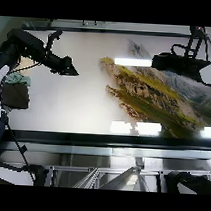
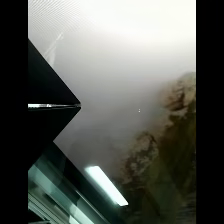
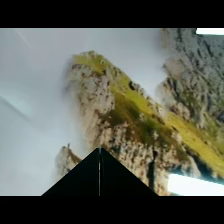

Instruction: Fold the shirts.

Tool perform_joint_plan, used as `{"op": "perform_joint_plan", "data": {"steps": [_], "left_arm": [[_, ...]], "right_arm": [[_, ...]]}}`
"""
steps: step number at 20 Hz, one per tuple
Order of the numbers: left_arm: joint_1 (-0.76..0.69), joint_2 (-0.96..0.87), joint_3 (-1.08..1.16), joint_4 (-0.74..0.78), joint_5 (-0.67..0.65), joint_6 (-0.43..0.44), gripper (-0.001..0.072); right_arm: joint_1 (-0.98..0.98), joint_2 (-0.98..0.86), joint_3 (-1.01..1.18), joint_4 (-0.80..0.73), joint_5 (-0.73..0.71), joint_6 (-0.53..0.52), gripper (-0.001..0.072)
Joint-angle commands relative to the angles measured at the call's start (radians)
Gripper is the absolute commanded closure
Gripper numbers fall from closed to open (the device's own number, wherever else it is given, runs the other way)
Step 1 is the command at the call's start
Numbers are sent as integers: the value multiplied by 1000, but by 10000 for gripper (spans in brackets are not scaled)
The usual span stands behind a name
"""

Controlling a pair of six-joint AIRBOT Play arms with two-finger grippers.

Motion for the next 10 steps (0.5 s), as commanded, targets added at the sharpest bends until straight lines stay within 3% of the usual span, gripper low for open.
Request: {"op": "perform_joint_plan", "data": {"steps": [1,6,7,8,9,10], "left_arm": [[-3,0,1,-11,-45,-2,695],[-43,0,1,-10,-51,-11,687],[-49,0,1,-9,-50,-11,471],[-51,0,1,-10,-50,-11,192],[-51,1,1,-10,-51,-11,-13],[-51,1,3,-9,-50,-10,-7]], "right_arm": [[0,-2,0,29,-8,5,693],[0,-3,0,211,-39,4,693],[0,-3,0,211,-35,4,693],[0,-3,0,230,-35,4,694],[0,-3,0,266,-33,4,694],[0,-3,0,307,-22,4,693]]}}
